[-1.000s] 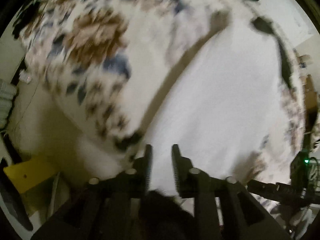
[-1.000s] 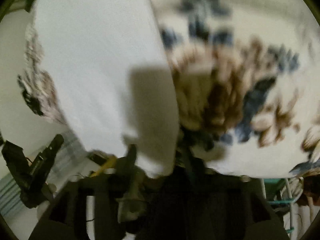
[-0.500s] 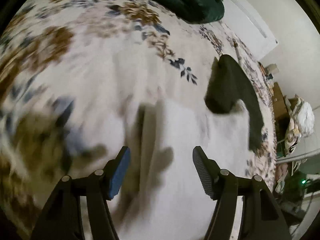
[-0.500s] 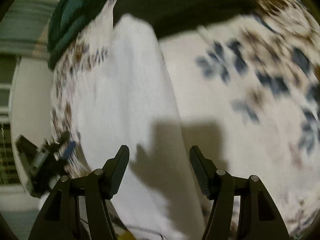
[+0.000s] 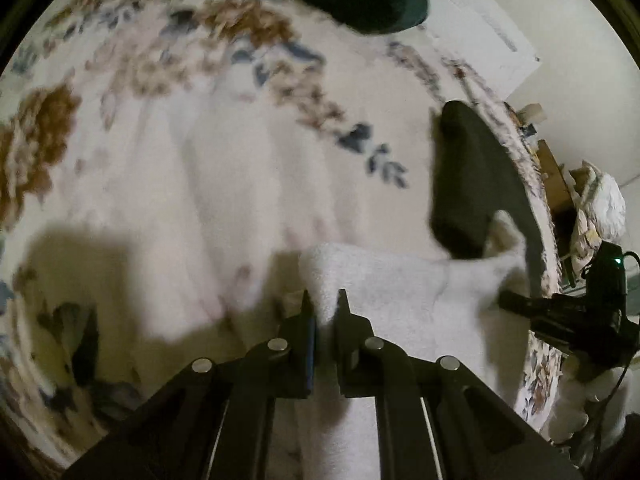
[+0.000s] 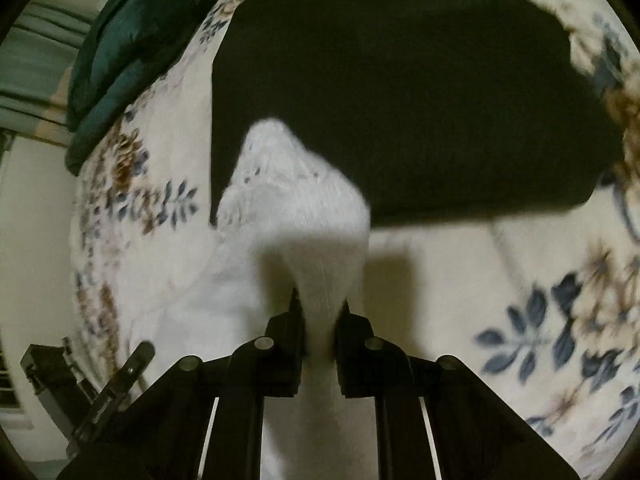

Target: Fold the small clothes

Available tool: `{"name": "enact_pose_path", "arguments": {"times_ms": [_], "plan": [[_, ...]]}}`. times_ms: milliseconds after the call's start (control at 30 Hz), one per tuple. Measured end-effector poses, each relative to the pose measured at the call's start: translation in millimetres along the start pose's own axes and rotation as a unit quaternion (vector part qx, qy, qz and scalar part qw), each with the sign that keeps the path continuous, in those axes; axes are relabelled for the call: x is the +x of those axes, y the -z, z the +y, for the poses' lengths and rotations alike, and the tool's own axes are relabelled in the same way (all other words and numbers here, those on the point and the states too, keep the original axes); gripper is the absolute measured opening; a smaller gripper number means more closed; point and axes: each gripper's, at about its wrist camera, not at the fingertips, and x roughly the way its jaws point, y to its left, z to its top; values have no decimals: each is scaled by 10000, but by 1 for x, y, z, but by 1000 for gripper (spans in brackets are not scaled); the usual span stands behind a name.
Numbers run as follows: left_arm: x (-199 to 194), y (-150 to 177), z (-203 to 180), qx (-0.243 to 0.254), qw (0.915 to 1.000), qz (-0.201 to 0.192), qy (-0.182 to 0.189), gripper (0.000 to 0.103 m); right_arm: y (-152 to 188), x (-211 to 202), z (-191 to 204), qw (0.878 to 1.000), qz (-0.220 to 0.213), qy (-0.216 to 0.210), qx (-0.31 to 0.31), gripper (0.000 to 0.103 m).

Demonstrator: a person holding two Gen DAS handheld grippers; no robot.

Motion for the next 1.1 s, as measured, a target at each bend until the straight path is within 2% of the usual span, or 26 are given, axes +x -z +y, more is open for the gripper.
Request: {"name": "enact_pose_path", "arguments": {"times_ms": [100,167,233,300,433,533,733,833,967,1033,1100], "plan": [[4,-1,6,-154,9992,264,246,11,7,3,-8,9997,232,87,-85,19],[-9,3,0,-36,9991,338,268,20,16,-4,-11,9994,317,55,-89,48],[-27,13,0,-14,9987,376,332,42,33,-20,-21,9988,424,-236,-1,60],[-51,31,5,-86,9985,375,398,52,55,-36,-31,9978,514,-422,50,61],[-98,91,23,-404,9968,515,454,52,122,-67,-56,9937,856,-711,137,65],[-123,150,35,-488,9955,792,200,52,182,-75,-76,9894,1252,-717,156,65],[-125,265,57,-676,9854,1560,-123,52,314,-57,-133,9739,2116,-613,543,65],[-111,295,61,-699,9810,1803,-128,52,358,-35,-149,9681,2315,-719,631,65],[-88,317,56,-573,9788,1966,1,53,382,-13,-157,9650,2311,-1044,663,65],[-86,317,48,-447,9821,1829,-36,58,388,-1,-154,9603,2376,-1273,722,65],[-87,317,37,-263,9845,1734,-53,58,393,6,-147,9604,2321,-1347,749,64]]}}
